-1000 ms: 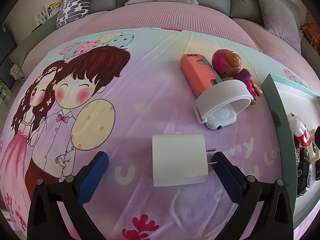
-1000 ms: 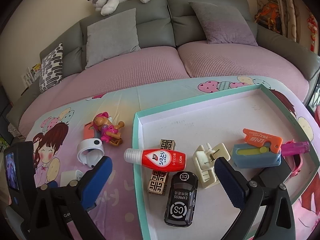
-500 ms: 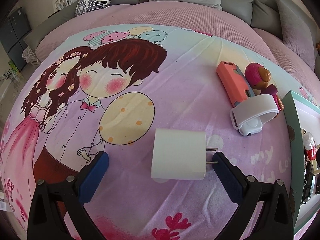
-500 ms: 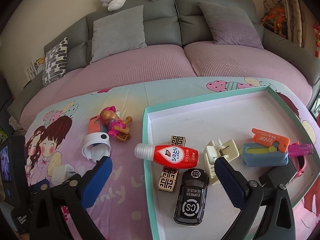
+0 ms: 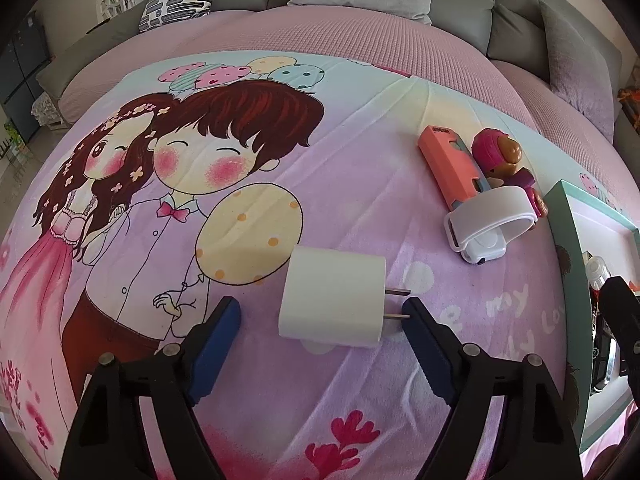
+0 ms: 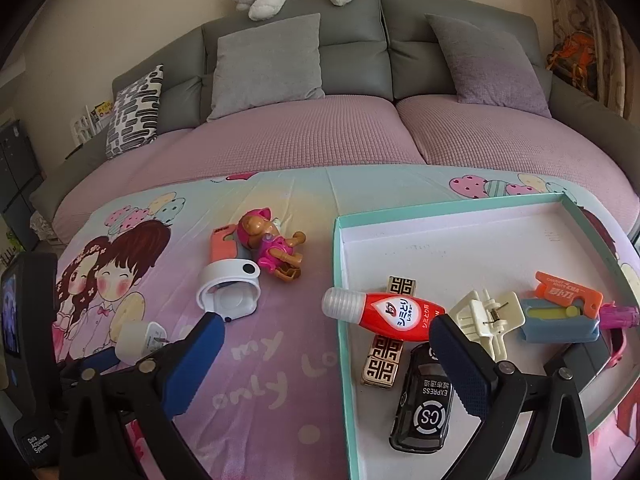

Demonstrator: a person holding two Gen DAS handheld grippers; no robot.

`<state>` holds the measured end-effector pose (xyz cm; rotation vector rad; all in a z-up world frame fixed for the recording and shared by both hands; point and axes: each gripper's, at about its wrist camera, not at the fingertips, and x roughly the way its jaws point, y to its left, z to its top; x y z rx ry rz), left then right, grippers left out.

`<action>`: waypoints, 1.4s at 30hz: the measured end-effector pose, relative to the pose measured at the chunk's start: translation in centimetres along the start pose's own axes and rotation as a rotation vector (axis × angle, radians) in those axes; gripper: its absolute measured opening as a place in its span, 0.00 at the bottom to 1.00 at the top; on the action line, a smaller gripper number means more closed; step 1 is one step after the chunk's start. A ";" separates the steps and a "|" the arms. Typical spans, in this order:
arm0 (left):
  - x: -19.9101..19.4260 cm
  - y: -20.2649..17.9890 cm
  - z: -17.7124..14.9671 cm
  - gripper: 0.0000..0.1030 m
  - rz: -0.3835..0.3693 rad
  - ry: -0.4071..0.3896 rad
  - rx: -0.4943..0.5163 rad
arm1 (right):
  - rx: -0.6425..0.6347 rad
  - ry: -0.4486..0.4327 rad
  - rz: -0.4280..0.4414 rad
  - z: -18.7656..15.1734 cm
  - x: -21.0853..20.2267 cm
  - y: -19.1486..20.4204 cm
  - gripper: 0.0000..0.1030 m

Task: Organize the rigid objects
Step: 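Grasp the white cube charger with the left gripper while the right gripper grasps the white watch, then carry the charger and watch over the tray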

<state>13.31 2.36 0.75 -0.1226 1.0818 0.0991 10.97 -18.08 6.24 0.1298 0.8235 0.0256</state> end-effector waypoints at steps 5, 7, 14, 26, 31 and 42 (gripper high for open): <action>-0.3 0.8 0.1 0.73 -0.047 -0.005 -0.021 | -0.038 0.017 0.050 0.1 0.8 1.8 1.00; -0.4 1.0 0.2 0.65 -0.048 -0.008 -0.019 | -0.056 0.021 0.073 0.4 1.2 2.7 1.00; -0.6 2.7 0.5 0.59 -0.082 -0.019 -0.061 | -0.088 0.016 0.129 1.9 2.6 4.6 1.00; -1.3 6.2 0.8 0.59 -0.042 -0.054 -0.166 | -0.093 0.109 0.132 1.3 6.7 6.7 0.87; -1.2 6.4 1.0 0.59 -0.051 -0.055 -0.171 | -0.067 0.127 0.121 1.1 7.9 6.4 0.80; -1.8 6.2 1.1 0.59 -0.044 -0.067 -0.171 | -0.044 0.094 0.127 1.3 5.8 5.5 0.58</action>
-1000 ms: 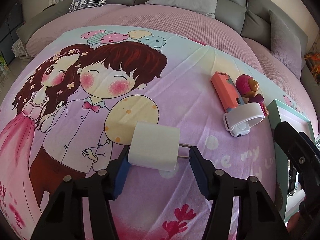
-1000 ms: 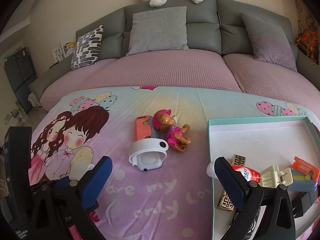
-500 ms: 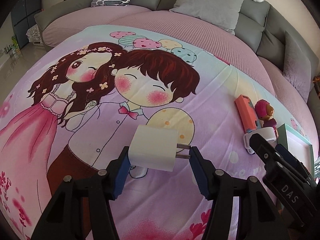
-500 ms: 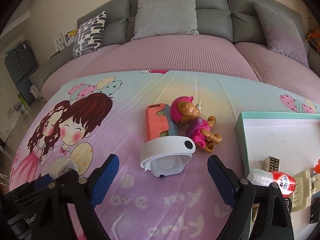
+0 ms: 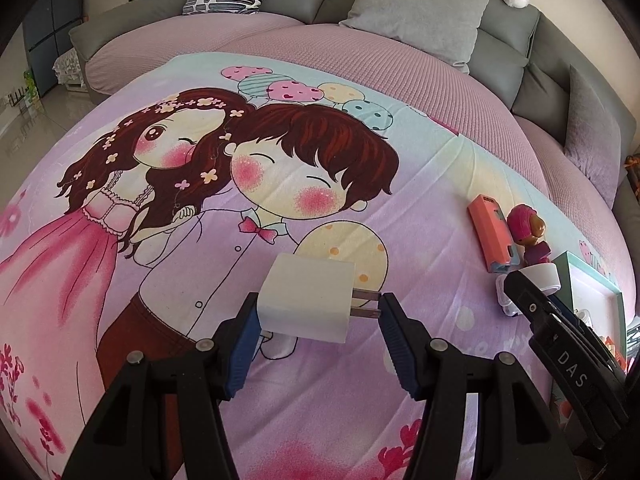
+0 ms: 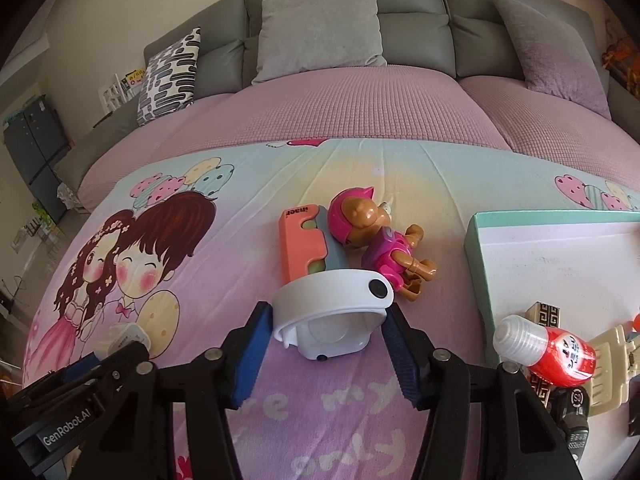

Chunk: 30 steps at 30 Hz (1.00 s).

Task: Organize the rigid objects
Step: 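Carry the charger and watch over the tray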

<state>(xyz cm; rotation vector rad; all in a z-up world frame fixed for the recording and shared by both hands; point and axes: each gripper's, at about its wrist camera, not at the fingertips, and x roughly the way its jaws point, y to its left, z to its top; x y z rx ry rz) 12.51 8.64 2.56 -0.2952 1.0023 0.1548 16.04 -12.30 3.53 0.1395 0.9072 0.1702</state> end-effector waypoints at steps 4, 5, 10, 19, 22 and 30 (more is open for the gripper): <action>-0.7 -0.5 0.1 0.59 -0.009 -0.021 0.009 | 0.002 -0.032 -0.013 0.2 -2.1 -0.3 0.58; -0.8 -0.7 0.1 0.59 -0.014 -0.021 0.015 | 0.004 -0.040 -0.018 0.2 -2.6 -0.4 0.58; -1.7 -1.5 0.3 0.59 -0.021 -0.039 0.036 | 0.014 -0.075 -0.045 0.0 -5.2 -1.3 0.58; -4.1 -4.9 0.5 0.59 -0.082 -0.090 0.117 | 0.093 -0.139 -0.132 -0.6 -9.9 -5.6 0.58; -4.6 -6.5 0.5 0.59 -0.103 -0.100 0.154 | 0.119 -0.171 -0.172 -0.6 -11.0 -7.5 0.58; -4.9 -10.8 -0.4 0.59 -0.156 -0.085 0.250 | 0.222 -0.184 -0.281 -0.7 -12.4 -13.9 0.58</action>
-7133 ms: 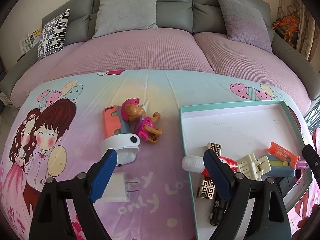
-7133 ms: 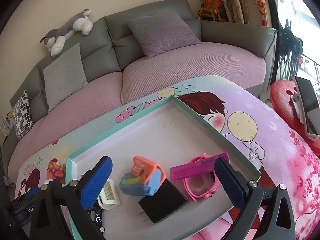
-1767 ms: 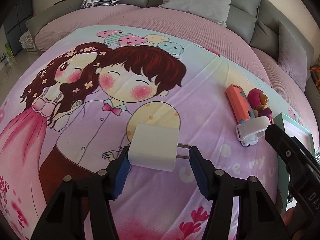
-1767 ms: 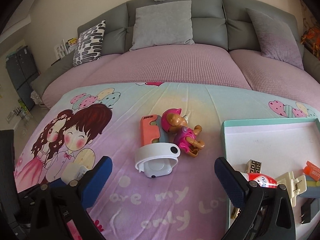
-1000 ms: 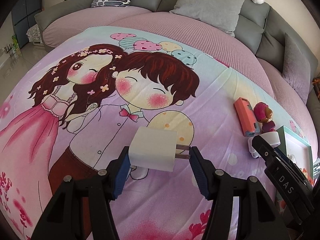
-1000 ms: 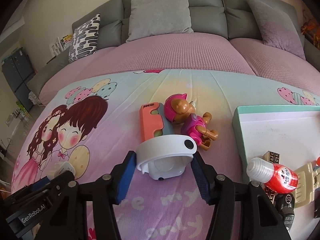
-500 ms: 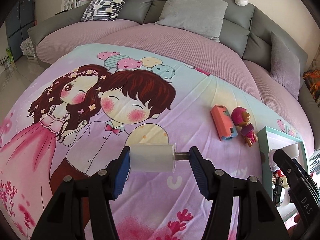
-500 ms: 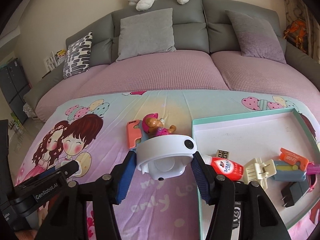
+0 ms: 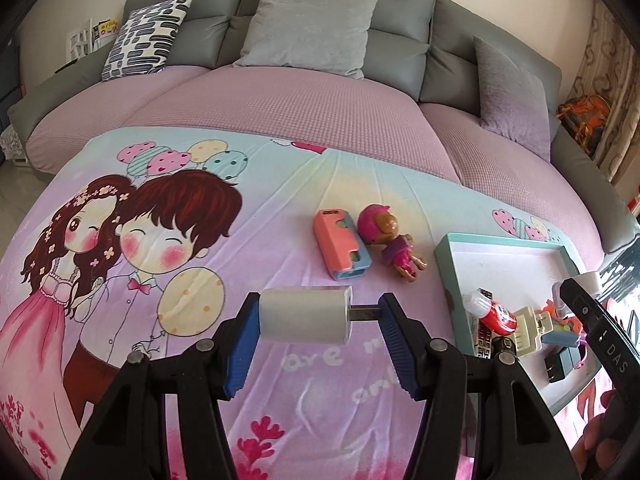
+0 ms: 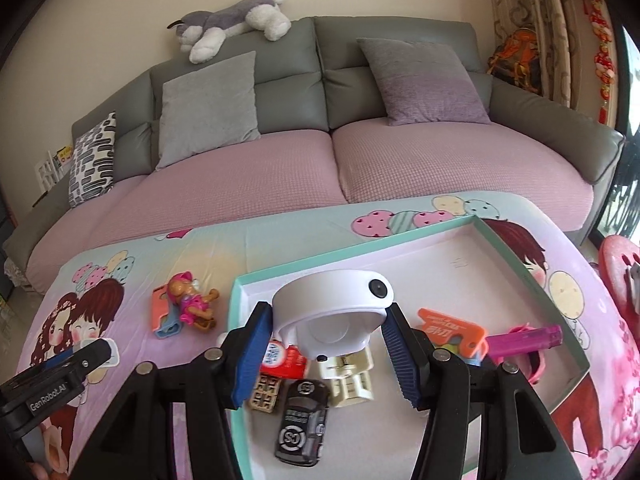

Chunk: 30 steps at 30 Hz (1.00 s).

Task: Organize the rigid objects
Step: 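Carry the charger and watch over the tray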

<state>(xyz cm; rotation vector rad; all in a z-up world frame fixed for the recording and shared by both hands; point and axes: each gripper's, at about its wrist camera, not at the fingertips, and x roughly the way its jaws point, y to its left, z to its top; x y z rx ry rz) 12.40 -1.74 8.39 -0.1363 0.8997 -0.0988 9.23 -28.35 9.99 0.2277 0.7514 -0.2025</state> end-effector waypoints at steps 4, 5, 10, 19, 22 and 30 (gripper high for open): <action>0.0 -2.5 0.0 0.59 -0.022 -0.001 0.049 | 0.084 0.002 -0.017 0.4 -0.1 -3.2 0.58; 0.1 -3.2 0.0 0.59 -0.028 0.001 0.065 | 0.096 -0.004 -0.026 0.6 -0.3 -3.8 0.58; 0.0 -6.8 0.0 0.59 -0.065 0.003 0.129 | 0.145 -0.019 -0.063 0.9 -0.7 -6.4 0.58; -0.2 -13.0 1.5 0.59 -0.141 -0.051 0.184 | 0.207 -0.021 -0.121 0.8 -0.6 -9.6 0.58; 0.8 -14.5 1.8 0.59 -0.158 -0.051 0.189 | 0.208 -0.024 -0.133 0.9 -0.5 -10.0 0.58; 3.9 -17.3 1.2 0.59 -0.176 -0.037 0.213 | 0.201 -0.025 -0.178 1.0 0.8 -11.0 0.58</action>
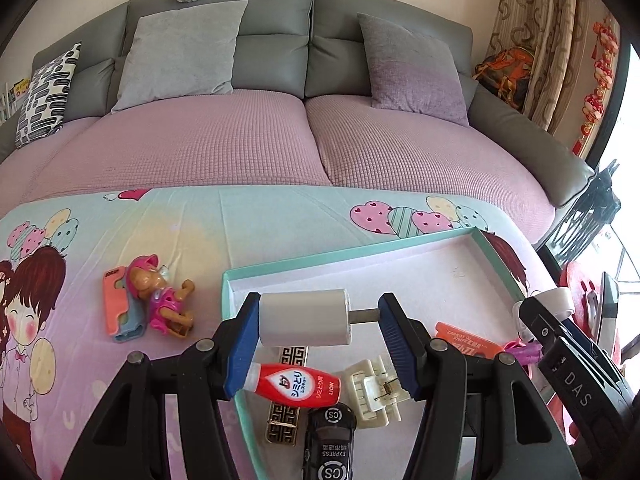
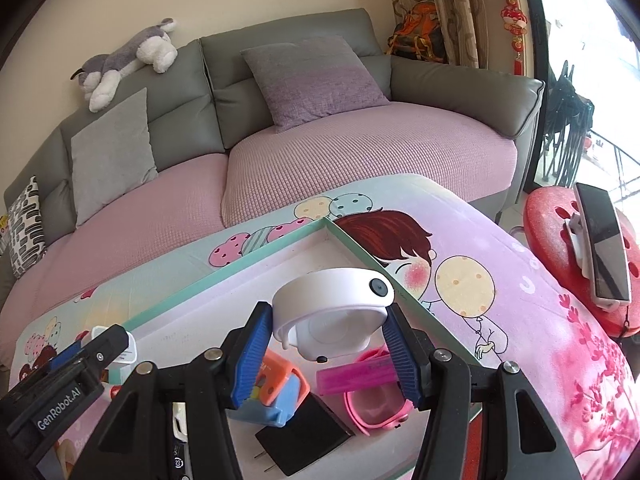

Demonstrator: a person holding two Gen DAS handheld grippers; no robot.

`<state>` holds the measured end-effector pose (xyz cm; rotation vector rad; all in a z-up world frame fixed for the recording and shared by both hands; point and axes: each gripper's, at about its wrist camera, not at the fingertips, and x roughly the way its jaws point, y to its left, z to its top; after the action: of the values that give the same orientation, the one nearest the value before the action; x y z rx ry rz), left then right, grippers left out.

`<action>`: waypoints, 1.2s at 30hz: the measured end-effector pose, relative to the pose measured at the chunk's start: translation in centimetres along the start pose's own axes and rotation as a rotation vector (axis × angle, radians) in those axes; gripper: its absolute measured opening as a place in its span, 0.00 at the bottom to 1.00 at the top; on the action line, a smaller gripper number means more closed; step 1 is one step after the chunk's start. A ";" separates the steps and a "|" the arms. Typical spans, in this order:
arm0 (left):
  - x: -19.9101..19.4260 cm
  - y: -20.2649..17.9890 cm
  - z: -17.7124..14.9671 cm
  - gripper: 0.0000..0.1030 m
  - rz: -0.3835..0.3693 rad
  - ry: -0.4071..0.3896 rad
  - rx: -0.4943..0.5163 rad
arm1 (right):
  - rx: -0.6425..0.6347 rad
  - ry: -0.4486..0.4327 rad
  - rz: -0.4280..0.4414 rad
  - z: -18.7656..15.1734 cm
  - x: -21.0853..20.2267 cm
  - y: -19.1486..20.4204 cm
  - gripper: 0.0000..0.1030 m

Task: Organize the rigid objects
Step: 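Carry the charger and watch over the tray, then lower the charger and watch into the tray and open both grippers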

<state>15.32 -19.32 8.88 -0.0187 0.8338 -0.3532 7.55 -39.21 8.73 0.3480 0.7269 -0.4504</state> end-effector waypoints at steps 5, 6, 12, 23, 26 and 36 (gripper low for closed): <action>0.6 -1.0 -0.2 0.59 -0.006 -0.002 0.025 | 0.006 0.014 -0.002 -0.3 1.0 -0.5 0.58; 0.8 -1.1 -0.2 0.59 -0.006 -0.003 0.028 | 0.006 0.013 -0.004 -0.3 1.1 -0.6 0.58; 1.7 -1.5 -0.5 0.59 -0.001 0.012 0.034 | -0.006 0.006 -0.009 -0.5 1.5 -0.6 0.58; 2.4 -1.4 -0.7 0.59 0.008 0.030 0.039 | -0.029 0.051 -0.014 -0.9 2.8 -0.2 0.58; 2.6 -1.2 -0.8 0.59 0.010 0.040 0.033 | -0.030 0.069 -0.010 -0.9 3.0 -0.2 0.58; 1.7 -1.5 -0.3 0.61 0.018 0.033 0.052 | -0.063 0.086 -0.011 -1.0 3.1 0.5 0.72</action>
<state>15.69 -21.23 7.67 0.0428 0.8563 -0.3591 9.32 -39.18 5.94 0.3056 0.8253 -0.4242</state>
